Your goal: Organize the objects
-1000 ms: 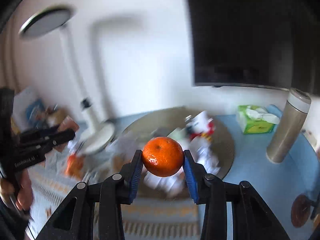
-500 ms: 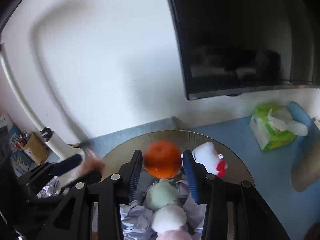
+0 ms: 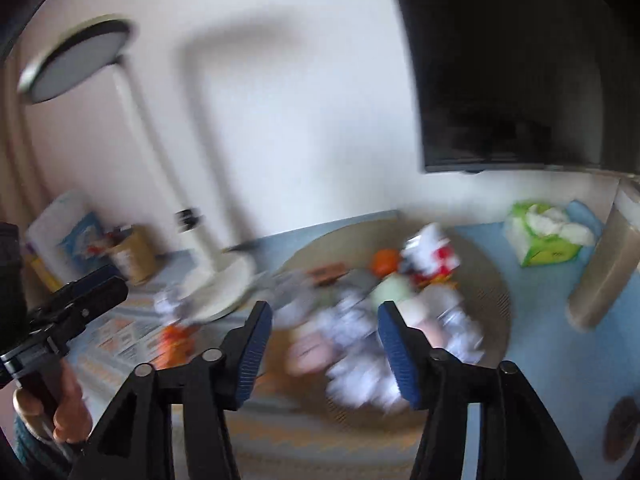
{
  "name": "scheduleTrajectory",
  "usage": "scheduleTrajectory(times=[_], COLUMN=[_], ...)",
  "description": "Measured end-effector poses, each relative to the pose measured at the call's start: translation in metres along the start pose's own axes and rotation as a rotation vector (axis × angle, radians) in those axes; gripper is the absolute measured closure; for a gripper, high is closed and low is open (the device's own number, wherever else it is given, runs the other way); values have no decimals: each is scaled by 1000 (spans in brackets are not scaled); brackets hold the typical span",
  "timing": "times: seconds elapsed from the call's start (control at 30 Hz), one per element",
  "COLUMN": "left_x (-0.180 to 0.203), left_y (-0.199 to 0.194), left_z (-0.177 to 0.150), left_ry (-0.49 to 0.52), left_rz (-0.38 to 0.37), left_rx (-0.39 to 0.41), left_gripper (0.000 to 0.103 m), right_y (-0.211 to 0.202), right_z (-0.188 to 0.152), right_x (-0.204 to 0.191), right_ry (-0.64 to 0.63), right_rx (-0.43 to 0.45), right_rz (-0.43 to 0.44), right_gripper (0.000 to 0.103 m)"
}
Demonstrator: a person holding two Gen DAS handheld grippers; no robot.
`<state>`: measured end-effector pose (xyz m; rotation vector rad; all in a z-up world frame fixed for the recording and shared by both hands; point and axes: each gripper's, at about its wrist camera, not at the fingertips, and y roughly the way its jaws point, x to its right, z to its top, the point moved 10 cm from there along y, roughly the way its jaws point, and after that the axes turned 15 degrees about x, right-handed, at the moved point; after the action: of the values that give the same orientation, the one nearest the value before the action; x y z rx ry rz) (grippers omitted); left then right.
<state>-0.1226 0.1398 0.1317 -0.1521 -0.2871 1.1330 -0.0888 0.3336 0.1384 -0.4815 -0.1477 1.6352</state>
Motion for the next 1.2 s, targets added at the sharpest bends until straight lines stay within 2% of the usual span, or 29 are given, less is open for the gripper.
scheduleTrajectory(times=[0.03,0.1,0.17,0.23,0.3,0.47,0.57,0.67,0.8,0.93,1.0,1.07,1.1,1.13,1.2], left_x=[-13,-46,-89,-121,-143,-164,-165,-162,-155,-155,-152,-143,-143,-146,-154], left_y=[-18,-47,-63,-65,-67,-66,-67,-69,-65,-61,-48,-27,-21,-14,0], left_z=[-5,-29,-61,-94,-112,-132,-131,-132,-134,-137,-148,-168,-167,-159,-143], left_ry=[-4,1,-4,-18,-40,-116,-152,-148,-106,-111,-140,-225,-256,-258,-202], left_rz=[32,157,333,410,447,467,434,430,427,415,353,194,158,145,146], left_rx=[25,36,1,-39,-65,-46,-36,-28,-47,-73,-173,-348,-359,-344,-328], left_gripper=[1,1,1,1,1,1,1,1,1,1,1,3,6,6,6], right_y=[-7,-18,-19,-12,-5,16,23,26,27,28,33,41,45,52,63], right_z=[-8,-34,-79,-112,-137,-170,-172,-175,-177,-181,-186,-195,-198,-196,-188], right_x=[-11,-36,-60,-74,-82,-80,-73,-75,-78,-84,-92,-110,-123,-138,-156], right_ry=[10,31,23,2,-33,-31,-47,-67,-87,-141,-144,-118,-134,-199,-305], right_rx=[1,-10,-42,-65,-75,-121,-128,-138,-139,-159,-216,-331,-384,-399,-371], right_rz=[25,89,112,118,98,56,28,26,19,5,49,128,166,179,170], right_gripper=[39,38,38,38,38,38,38,38,38,38,38,38,38,38,38])
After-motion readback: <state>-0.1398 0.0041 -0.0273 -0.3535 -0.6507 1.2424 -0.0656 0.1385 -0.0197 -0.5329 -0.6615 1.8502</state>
